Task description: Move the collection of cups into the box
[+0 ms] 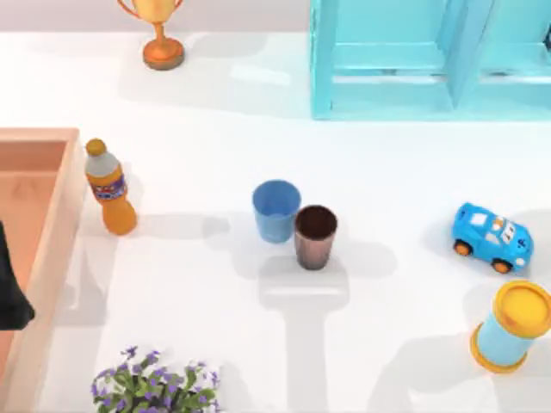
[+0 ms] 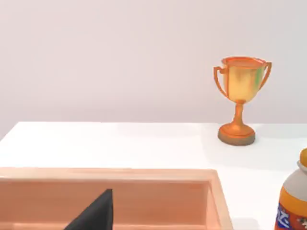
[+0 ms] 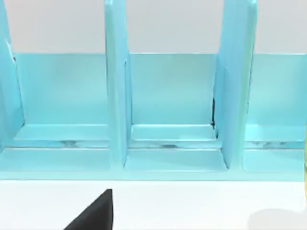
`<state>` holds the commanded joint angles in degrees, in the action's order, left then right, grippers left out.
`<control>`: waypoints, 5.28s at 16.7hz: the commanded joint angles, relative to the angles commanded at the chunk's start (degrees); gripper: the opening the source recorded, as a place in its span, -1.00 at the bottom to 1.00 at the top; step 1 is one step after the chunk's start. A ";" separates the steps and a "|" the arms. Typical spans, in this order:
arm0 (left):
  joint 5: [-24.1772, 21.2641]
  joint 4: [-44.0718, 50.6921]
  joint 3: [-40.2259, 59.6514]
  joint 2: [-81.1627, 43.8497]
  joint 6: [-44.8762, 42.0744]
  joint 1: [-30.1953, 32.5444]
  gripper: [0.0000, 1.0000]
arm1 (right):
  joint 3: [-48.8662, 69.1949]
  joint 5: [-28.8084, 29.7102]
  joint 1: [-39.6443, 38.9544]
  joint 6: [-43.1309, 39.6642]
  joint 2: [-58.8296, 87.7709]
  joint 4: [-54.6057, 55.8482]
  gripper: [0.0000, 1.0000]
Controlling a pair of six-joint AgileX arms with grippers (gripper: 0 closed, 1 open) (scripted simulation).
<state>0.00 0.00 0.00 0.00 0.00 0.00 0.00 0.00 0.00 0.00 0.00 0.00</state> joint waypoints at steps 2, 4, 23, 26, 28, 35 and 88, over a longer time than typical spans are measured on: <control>0.00 0.00 0.00 0.00 0.00 0.00 1.00 | 0.00 0.00 0.00 0.00 0.00 0.00 1.00; 0.04 1.02 1.56 -1.51 0.39 0.32 1.00 | 0.00 0.00 0.00 0.00 0.00 0.00 1.00; 0.90 60.70 96.84 -89.57 23.34 20.67 1.00 | 0.00 0.00 0.00 0.00 0.00 0.00 1.00; 0.67 72.29 115.74 -106.91 27.35 25.34 1.00 | 0.00 0.00 0.00 0.00 0.00 0.00 1.00; 0.48 79.43 127.50 -117.69 29.75 28.32 1.00 | 0.00 0.00 0.00 0.00 0.00 0.00 1.00; -0.28 98.18 158.87 -146.44 35.64 36.66 1.00 | 0.00 0.00 0.00 0.00 0.00 0.00 1.00; -0.32 72.13 124.94 -143.05 36.19 37.88 -1.00 | 0.00 0.00 0.00 0.00 0.00 0.00 1.00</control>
<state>-0.32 72.13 124.94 -143.05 36.19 37.88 0.00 0.00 0.00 0.00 0.00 0.00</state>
